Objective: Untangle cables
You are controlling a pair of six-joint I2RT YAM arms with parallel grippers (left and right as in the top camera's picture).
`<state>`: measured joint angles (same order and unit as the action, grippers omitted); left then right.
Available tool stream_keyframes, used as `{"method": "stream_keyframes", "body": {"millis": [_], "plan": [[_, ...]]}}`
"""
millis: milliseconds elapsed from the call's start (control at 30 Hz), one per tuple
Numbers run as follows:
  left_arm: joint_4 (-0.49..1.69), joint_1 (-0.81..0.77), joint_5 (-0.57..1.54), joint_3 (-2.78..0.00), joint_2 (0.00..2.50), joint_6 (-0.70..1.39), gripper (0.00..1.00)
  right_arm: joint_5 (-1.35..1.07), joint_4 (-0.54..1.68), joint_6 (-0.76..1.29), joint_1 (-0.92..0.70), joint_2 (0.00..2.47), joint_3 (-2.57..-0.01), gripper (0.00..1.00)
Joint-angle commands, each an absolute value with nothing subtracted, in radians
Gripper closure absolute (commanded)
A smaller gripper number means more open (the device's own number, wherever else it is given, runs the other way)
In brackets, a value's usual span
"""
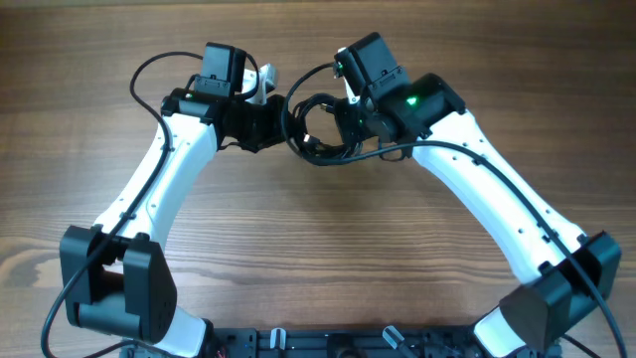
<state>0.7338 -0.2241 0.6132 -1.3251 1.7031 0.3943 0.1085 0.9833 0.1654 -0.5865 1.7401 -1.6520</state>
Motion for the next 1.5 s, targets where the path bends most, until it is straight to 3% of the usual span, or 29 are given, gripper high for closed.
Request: {"method": "stream_keyframes", "body": {"millis": [0, 100, 333, 367, 433, 600, 767, 967, 1000, 1100, 1200, 1467], "plan": [[0.731, -0.225, 0.705, -1.330, 1.674, 0.374, 0.96, 0.115, 0.974, 0.078, -0.589, 1.819, -1.658, 0.55], [0.734, -0.225, 0.718, -1.330, 1.674, 0.375, 0.96, 0.105, 0.973, 0.060, -0.579, 1.866, -1.658, 0.55], [0.720, -0.225, 0.722, -1.330, 1.674, 0.400, 0.96, 0.097, 0.950, 0.079, -0.559, 1.893, -1.610, 0.69], [0.715, -0.225, 0.721, -1.330, 1.674, 0.401, 0.96, 0.097, 0.942, 0.086, -0.556, 1.892, -1.603, 0.82], [0.714, -0.225, 0.713, -1.330, 1.674, 0.401, 0.96, 0.094, 0.936, 0.131, -0.556, 1.878, -1.610, 0.96], [0.706, -0.225, 0.647, -1.330, 1.674, 0.401, 0.96, -0.079, 0.928, 0.194, -0.523, 1.704, -1.659, 0.96], [0.671, -0.225, 0.607, -1.330, 1.674, 0.402, 0.96, -0.374, 0.949, 0.260, -0.363, 1.513, -1.659, 0.96], [0.599, -0.224, 0.604, -1.330, 1.674, 0.409, 0.96, -0.730, 1.015, 0.270, -0.244, 1.509, -1.655, 0.96], [0.573, -0.215, 0.604, -1.330, 1.674, 0.409, 0.96, -0.731, 1.015, 0.270, -0.241, 1.509, -1.655, 0.96], [0.500, -0.171, 0.608, -1.330, 1.674, 0.486, 0.96, -0.333, 1.060, 0.433, -0.241, 1.509, -1.636, 0.96], [0.423, -0.119, 0.704, -1.330, 1.674, 0.488, 0.96, -0.147, 1.052, 0.552, -0.243, 1.523, -1.585, 0.96], [0.492, -0.067, 0.743, -1.328, 1.674, 0.476, 0.96, -0.547, 0.953, 0.288, -0.295, 1.672, -1.546, 0.96]]}}
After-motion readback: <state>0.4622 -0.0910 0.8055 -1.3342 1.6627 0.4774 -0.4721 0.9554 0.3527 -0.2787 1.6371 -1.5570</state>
